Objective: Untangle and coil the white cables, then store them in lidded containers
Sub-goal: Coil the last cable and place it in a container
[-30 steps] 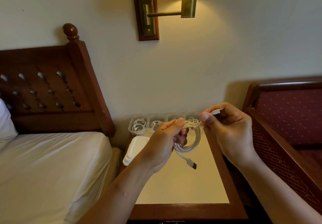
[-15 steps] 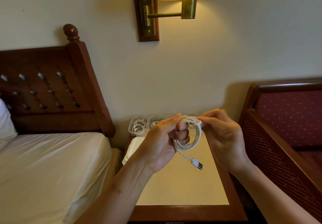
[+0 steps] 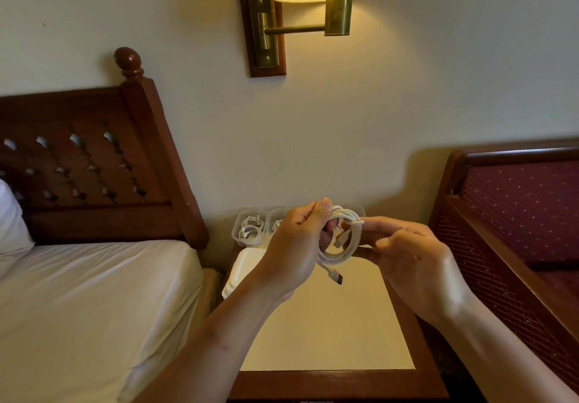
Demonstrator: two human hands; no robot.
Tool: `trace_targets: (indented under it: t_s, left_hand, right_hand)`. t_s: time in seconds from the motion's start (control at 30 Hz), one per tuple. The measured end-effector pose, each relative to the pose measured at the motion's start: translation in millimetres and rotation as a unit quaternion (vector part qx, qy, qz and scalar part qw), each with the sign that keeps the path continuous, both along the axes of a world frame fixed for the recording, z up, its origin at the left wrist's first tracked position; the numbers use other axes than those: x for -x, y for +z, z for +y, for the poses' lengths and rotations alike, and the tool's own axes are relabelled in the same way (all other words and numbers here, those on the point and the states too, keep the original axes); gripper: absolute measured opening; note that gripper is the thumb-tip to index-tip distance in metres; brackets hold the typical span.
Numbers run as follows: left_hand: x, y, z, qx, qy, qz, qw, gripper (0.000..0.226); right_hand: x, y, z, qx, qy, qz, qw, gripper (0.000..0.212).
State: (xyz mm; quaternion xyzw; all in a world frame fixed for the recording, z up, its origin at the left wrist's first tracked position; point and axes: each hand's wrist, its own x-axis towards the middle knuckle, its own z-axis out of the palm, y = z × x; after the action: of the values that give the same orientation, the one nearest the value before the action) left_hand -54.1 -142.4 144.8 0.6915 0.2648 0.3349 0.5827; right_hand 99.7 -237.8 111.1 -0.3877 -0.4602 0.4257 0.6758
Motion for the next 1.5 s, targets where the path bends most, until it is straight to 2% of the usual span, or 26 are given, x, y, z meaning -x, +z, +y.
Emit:
trace_targets:
  t_s: [0.1,0.2,0.23,0.37,0.43,0.5,0.63,0.73,0.8,0.93,1.07,1.17,1.27,1.4,1.5]
  left_hand:
    - [-2.5,-5.4,0.6,0.026,-0.003,-0.002,1.0,0.041]
    - [-3.7,-10.7,0.2,0.04,-0.019,0.001,0.999,0.04]
    - [-3.2,-11.7,-0.1,0.05,-0.025,-0.004,0.998,0.04]
    - [0.6,-14.9,-3.5,0.125,-0.053,-0.039,0.99,0.043]
    - [3.6,-19.5,-4.5,0.162,-0.07,-0.046,0.983,0.045]
    - [8.3,-23.3,-2.0,0.182,-0.078,-0.05,0.979,0.047]
    - [26.9,-23.7,9.3,0.184,-0.106,-0.017,0.977,0.034]
    - [41.8,-23.9,19.0,0.153,-0.121,0.035,0.98,0.026]
    - [49.1,-17.4,23.6,0.129,-0.126,0.05,0.982,0.023]
    - [48.8,-6.1,26.5,0.208,-0.13,-0.005,0.97,0.023]
    - [24.2,-16.9,12.0,0.259,-0.045,-0.139,0.955,0.02]
    - [9.8,-30.9,5.6,0.207,0.054,-0.194,0.957,0.027]
    - [3.8,-41.7,4.3,0.135,0.111,-0.225,0.959,0.028]
    - [2.3,-53.2,2.3,-0.065,0.13,-0.215,0.966,0.015]
    - [5.7,-61.9,5.4,-0.173,0.162,-0.155,0.959,0.014]
  right_hand:
    - [11.2,2.2,-0.8,0.026,-0.049,-0.09,0.994,0.035]
    - [14.7,-4.5,5.7,0.056,-0.115,-0.188,0.974,0.042]
    - [16.1,-6.0,7.2,0.063,-0.117,-0.192,0.972,0.043]
    - [21.6,-9.8,10.1,0.063,-0.065,-0.055,0.994,0.033]
    - [23.5,-10.8,10.6,0.051,-0.072,-0.042,0.995,0.033]
    - [21.1,-11.2,11.9,0.037,-0.1,-0.059,0.993,0.033]
    - [12.3,-7.7,11.2,0.02,-0.131,-0.101,0.986,0.034]
    - [6.7,-8.7,11.1,0.021,-0.143,-0.131,0.981,0.033]
    - [4.9,-12.7,11.8,0.024,-0.157,-0.183,0.97,0.036]
    - [7.6,-18.3,15.0,0.032,-0.182,-0.209,0.96,0.034]
    - [18.7,-19.5,20.6,0.046,-0.177,-0.204,0.962,0.035]
    - [22.3,-19.3,22.2,0.061,-0.174,-0.193,0.964,0.035]
    - [22.6,-17.7,21.2,0.073,-0.175,-0.192,0.963,0.035]
    - [21.3,-17.8,20.8,0.083,-0.169,-0.17,0.967,0.036]
    - [21.0,-20.7,19.1,0.096,-0.145,-0.138,0.975,0.036]
